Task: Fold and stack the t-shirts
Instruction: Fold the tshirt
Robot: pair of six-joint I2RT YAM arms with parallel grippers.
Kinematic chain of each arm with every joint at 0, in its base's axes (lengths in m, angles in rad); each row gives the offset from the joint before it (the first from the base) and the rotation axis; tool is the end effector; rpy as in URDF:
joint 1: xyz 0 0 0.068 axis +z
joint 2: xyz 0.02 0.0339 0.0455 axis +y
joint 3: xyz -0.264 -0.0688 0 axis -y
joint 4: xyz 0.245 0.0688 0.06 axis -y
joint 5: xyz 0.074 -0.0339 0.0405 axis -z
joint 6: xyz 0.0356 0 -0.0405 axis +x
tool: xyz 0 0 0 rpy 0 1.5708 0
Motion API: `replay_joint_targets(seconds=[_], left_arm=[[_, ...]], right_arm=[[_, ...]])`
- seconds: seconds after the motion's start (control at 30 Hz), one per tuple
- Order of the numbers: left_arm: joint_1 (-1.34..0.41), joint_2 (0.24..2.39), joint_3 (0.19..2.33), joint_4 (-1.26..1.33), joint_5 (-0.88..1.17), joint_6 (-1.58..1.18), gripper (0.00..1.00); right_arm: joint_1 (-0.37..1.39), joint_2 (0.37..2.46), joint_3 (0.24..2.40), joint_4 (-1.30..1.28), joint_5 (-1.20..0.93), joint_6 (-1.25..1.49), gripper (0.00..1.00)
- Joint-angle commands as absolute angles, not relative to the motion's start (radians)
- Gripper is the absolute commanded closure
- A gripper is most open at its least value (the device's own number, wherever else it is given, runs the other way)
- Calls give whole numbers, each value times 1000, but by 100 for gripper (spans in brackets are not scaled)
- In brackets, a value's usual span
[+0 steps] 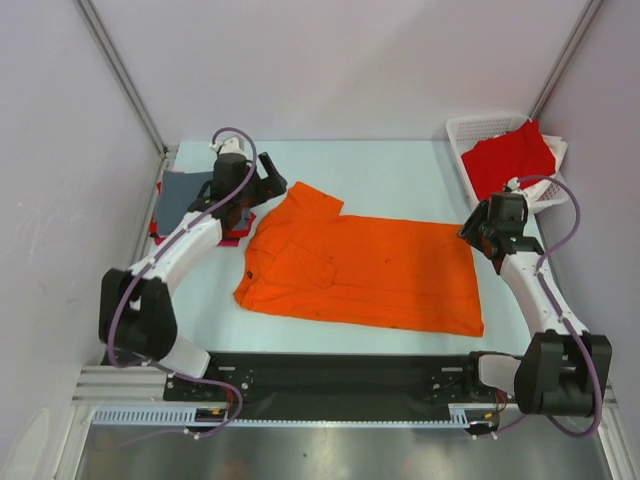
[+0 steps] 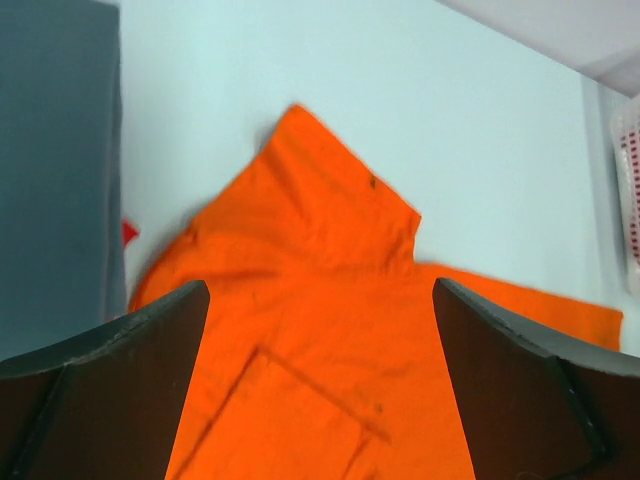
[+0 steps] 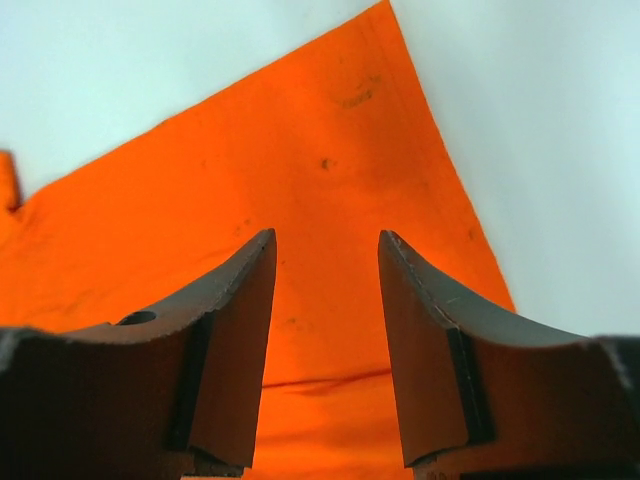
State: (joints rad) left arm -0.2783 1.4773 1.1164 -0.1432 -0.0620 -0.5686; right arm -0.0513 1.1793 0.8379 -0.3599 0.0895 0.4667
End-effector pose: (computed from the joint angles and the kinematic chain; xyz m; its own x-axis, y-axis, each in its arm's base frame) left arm 0.3291 -0.0917 0.2931 -0.5109 -0.4129 -0.7540 -0.0630 0.8927 -0.4463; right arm 0.2533 -0.0162 0.2614 -0.5218 0.4755 -0.7082 0.3964 0.8703 0.2923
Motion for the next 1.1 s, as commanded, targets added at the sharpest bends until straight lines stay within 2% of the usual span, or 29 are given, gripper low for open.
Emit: replay_joint_targets(seconds=[0.0, 0.2, 0.47, 0.63, 0.83, 0.93, 1.07], left_arm=[[-275, 1645, 1303, -96, -43, -485, 0], [-275, 1938, 1573, -147, -23, -474, 3], [-273, 2293, 1914, -262, 34, -482, 12], [-272, 2480, 2219, -475, 28, -506, 15], [-272, 2517, 2200, -515, 12, -541, 20], [-272, 2513, 2174, -515, 32, -551, 26], [-275, 2500, 2152, -509, 41, -545, 44]], right_arm=[[-45, 1255, 923, -258, 129, 382, 50], [-38, 1419, 994, -215, 132, 383, 51], [-31, 1509, 1028, -170, 140, 377, 52], [-20, 1561, 1049, -163, 152, 382, 52], [-18, 1583, 1055, -163, 161, 382, 53], [-17, 1603, 1068, -181, 176, 380, 53], [-14, 1635, 1094, -207, 202, 377, 53]])
